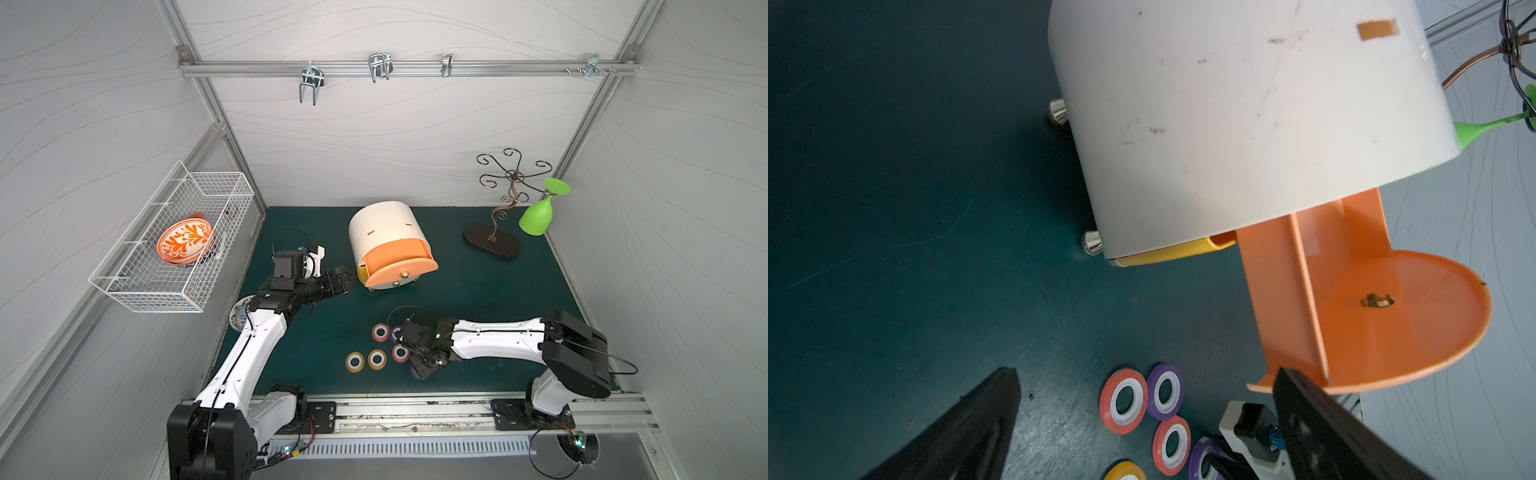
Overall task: Place the transparent tape into the drawer according to color
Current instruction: Pick up the tape from the center of the board, then place the tape in the drawer.
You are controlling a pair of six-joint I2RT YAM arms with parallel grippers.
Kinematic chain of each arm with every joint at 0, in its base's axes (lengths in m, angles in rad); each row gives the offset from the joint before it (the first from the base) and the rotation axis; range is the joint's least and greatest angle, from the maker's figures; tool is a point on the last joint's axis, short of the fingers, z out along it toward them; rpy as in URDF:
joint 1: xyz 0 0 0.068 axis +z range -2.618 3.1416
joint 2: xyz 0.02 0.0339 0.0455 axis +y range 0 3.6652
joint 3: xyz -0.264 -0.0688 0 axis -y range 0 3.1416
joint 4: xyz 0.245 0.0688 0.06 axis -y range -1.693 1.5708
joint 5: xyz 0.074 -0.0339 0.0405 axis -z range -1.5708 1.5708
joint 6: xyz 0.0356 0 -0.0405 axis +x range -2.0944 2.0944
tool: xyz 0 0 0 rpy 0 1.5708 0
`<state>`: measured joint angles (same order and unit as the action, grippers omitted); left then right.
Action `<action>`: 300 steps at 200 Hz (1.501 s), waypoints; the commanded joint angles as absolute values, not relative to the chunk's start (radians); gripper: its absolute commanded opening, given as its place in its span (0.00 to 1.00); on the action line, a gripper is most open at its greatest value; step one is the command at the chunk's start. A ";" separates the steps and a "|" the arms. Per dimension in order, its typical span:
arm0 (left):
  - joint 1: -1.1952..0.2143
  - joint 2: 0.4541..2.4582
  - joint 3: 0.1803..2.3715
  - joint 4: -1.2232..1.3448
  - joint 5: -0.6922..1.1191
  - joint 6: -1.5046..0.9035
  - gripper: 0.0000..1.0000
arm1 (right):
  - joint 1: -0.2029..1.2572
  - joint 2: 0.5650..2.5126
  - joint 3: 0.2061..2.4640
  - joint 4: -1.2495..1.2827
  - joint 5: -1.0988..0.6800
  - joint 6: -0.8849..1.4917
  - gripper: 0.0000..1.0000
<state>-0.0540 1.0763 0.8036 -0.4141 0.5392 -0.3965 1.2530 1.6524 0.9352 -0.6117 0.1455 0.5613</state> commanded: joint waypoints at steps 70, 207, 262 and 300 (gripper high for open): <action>-0.051 1.085 0.808 -0.399 0.552 -0.386 1.00 | 1.208 1.447 0.939 -0.696 0.172 0.569 0.00; -0.051 1.090 0.807 -0.392 0.575 -0.388 1.00 | 0.921 1.241 1.240 -0.708 0.190 0.380 0.00; -0.051 1.087 0.804 -0.386 0.589 -0.387 1.00 | 0.834 1.392 1.467 -0.631 0.173 0.306 0.00; -0.051 1.076 0.801 -0.385 0.589 -0.387 1.00 | 0.805 1.515 1.595 -0.597 0.164 0.264 0.00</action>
<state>-0.0540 1.0851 0.8036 -0.4137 0.5694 -0.3965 0.8200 1.4563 1.5307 -0.6373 0.1768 0.3119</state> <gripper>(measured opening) 0.996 0.163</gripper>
